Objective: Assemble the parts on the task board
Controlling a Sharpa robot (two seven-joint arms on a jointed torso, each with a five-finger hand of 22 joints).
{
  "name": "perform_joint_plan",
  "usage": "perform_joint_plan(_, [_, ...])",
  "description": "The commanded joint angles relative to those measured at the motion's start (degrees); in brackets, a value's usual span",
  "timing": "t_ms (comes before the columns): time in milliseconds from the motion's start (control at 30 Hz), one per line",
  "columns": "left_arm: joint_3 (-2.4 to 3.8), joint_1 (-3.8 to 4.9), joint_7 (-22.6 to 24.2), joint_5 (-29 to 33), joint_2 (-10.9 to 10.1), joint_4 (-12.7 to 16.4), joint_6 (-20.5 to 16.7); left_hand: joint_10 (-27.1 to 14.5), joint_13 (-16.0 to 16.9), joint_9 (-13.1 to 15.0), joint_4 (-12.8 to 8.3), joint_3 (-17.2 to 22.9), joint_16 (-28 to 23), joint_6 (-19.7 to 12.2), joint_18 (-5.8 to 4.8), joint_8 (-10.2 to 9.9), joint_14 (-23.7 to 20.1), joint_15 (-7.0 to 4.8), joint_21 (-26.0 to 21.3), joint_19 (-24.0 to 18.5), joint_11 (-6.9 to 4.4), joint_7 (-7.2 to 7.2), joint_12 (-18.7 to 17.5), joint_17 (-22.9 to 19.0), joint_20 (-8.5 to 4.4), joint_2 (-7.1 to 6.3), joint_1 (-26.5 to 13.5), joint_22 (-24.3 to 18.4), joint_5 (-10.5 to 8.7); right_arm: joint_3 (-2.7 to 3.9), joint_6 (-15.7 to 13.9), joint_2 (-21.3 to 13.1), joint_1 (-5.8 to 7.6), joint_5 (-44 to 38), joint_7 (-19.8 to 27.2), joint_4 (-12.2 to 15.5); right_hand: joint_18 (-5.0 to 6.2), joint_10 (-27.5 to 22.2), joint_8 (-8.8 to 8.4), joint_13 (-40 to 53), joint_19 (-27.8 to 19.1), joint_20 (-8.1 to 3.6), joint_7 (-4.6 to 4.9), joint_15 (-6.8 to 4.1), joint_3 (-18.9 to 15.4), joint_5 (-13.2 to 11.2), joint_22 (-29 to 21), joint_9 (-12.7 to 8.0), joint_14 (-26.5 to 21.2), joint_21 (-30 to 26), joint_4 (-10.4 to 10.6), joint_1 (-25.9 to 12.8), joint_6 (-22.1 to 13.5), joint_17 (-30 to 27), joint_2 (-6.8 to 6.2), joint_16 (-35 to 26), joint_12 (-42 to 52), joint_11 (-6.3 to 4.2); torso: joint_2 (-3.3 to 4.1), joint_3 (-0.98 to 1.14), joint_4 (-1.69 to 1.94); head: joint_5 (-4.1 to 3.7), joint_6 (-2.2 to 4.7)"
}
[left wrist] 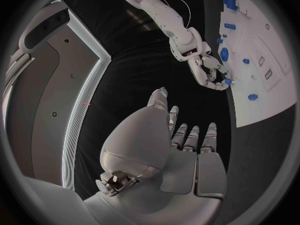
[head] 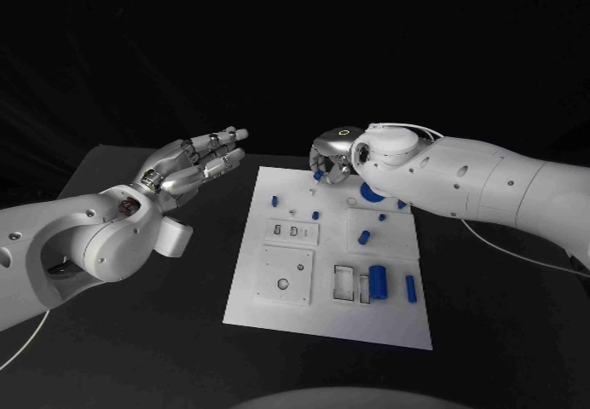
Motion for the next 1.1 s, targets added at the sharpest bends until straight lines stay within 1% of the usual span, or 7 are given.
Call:
perform_joint_plan(33, [0.05,0.04,0.02,-0.51,0.09,0.17,0.83,0.38,0.09,0.1,-0.39,-0.04,0.21,0.5,0.51,0.19,0.21,0.22,0.24,0.12,-0.02,0.05,0.27,0.09,0.39,-0.07,0.58,-0.07,0.27,0.0,1.76,0.32,-0.22,-0.22,-0.16,-0.38,-0.36,-0.21,-0.51,-0.1,-0.5,-0.1,0.0,-0.03,0.28,-0.25,1.59,-0.18,-0.46,-0.28,0.22,-0.24,-0.69,-0.26,0.35,-0.32,-0.54,0.45,0.01,0.01,0.05,-0.01,-0.08])
perform_joint_plan(233, [0.05,0.04,-0.1,-0.58,0.15,0.03,0.97,0.4,0.1,0.12,-0.39,-0.06,0.23,0.69,0.5,0.26,0.23,0.22,0.26,0.14,0.04,0.12,0.27,0.1,0.4,-0.08,0.59,-0.07,0.28,0.0,2.12,0.62,-0.55,-0.22,-0.16,-0.78,-0.26,-0.5,-1.03,-0.17,-0.87,-0.02,0.05,0.05,0.4,-0.45,1.33,-0.53,-0.83,-0.7,0.24,-0.25,-1.06,-0.82,0.33,-0.66,-1.03,0.52,0.02,-0.04,0.01,0.09,-0.25])
perform_joint_plan(600, [0.05,0.03,-0.21,-0.6,0.2,-0.13,1.13,0.45,0.1,0.14,-0.4,-0.08,0.27,0.91,0.49,0.35,0.25,0.23,0.27,0.15,0.13,0.23,0.27,0.1,0.41,-0.09,0.61,-0.06,0.3,0.0,3.57,0.57,-0.76,-0.26,-0.61,-0.85,0.29,-5.15,-4.77,-0.82,-3.14,0.62,0.23,0.78,1.53,-2.24,-0.18,-4.26,-3.23,-3.31,0.31,-0.44,-4.82,-3.99,-0.42,-2.72,-4.89,1.35,-0.07,-0.04,-0.06,0.24,-0.58])
perform_joint_plan(733, [0.05,0.03,-0.21,-0.6,0.27,-0.17,1.2,0.45,0.1,0.14,-0.4,-0.08,0.27,0.91,0.49,0.35,0.25,0.23,0.27,0.15,0.13,0.23,0.27,0.1,0.41,-0.09,0.61,-0.06,0.3,0.0,3.33,0.4,-0.83,-0.27,-0.67,-0.62,0.73,-10.79,-4.88,-2.05,-5.11,1.23,-0.59,1.47,1.79,-5.29,-1.54,-8.35,-5.41,-5.57,0.26,-0.42,-11.14,-6.91,-1.07,-4.57,-8.83,2.14,-0.08,-0.02,-0.04,0.26,-0.57])
perform_joint_plan(800, [0.05,0.03,-0.2,-0.6,0.31,-0.19,1.22,0.45,0.1,0.14,-0.4,-0.09,0.29,0.93,0.49,0.38,0.27,0.24,0.29,0.17,0.19,0.3,0.26,0.11,0.42,-0.11,0.62,-0.06,0.31,0.0,2.81,0.27,-0.88,-0.27,-0.64,-0.53,1.09,-14.79,-4.65,-2.91,-6.82,1.66,-1.89,1.95,0.74,-9.0,-2.74,-10.96,-7.22,-7.46,0.17,-0.3,-16.14,-9.19,-0.99,-6.05,-11.48,2.59,-0.11,-0.01,-0.06,0.34,-0.58])
perform_joint_plan(967, [0.05,0.03,-0.21,-0.6,0.27,-0.26,1.31,0.45,0.1,0.14,-0.4,-0.09,0.29,0.93,0.49,0.38,0.27,0.24,0.29,0.17,0.19,0.3,0.26,0.11,0.42,-0.11,0.62,-0.06,0.31,-0.01,-0.15,-0.51,-0.95,-0.46,-0.58,-0.17,2.28,-22.23,-5.19,-5.17,-11.41,3.2,-5.21,2.81,-6.27,-17.41,-6.19,-23.48,-12.78,-14.12,1.43,1.13,-28.93,-15.8,0.17,-10.28,-17.33,3.29,-0.12,0.0,-0.09,0.34,-0.35])
perform_joint_plan(1100, [0.04,0.02,-0.13,-0.6,0.09,-0.4,1.38,0.41,0.09,0.13,-0.41,-0.1,0.31,0.83,0.48,0.37,0.28,0.26,0.3,0.19,0.23,0.34,0.25,0.11,0.43,-0.12,0.64,-0.06,0.33,-0.01,-4.28,-2.51,-0.87,-0.38,-0.07,1.18,2.66,-23.28,-5.16,-5.76,-12.41,3.57,-5.13,2.85,-10.14,-19.28,-7.17,-26.7,-14.19,-16.75,5.15,3.43,-29.21,-17.71,-0.61,-11.43,-18.73,3.12,-0.25,-0.02,-0.21,0.53,-0.16])
